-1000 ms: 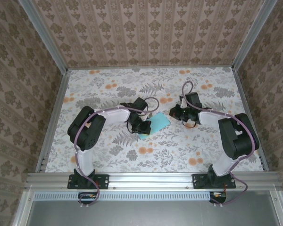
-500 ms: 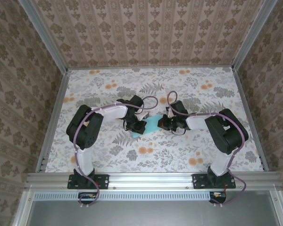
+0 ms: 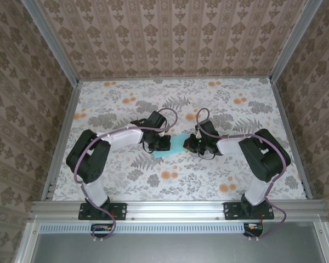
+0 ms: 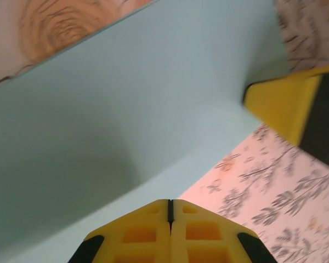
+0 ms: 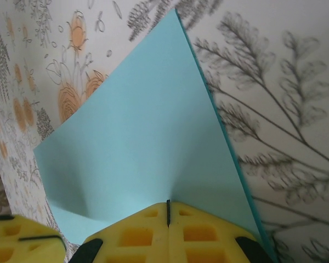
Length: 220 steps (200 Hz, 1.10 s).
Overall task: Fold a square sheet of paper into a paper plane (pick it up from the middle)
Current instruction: First fold in half a square sheet of paper at the center of the table.
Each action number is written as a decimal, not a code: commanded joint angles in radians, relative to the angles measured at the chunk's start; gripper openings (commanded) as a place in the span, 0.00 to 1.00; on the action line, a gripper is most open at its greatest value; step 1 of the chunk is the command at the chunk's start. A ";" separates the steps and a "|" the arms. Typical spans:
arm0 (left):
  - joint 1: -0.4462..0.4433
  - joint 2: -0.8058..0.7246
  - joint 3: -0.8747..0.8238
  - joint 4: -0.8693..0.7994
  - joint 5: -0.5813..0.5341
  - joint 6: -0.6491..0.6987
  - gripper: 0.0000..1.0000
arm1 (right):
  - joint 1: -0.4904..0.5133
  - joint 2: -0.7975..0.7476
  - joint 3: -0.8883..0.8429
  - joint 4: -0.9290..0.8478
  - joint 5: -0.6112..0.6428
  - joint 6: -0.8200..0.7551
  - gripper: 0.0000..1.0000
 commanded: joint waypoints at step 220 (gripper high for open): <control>-0.129 -0.041 -0.421 0.594 -0.309 -0.646 0.00 | 0.017 0.021 -0.125 -0.078 0.139 0.132 0.00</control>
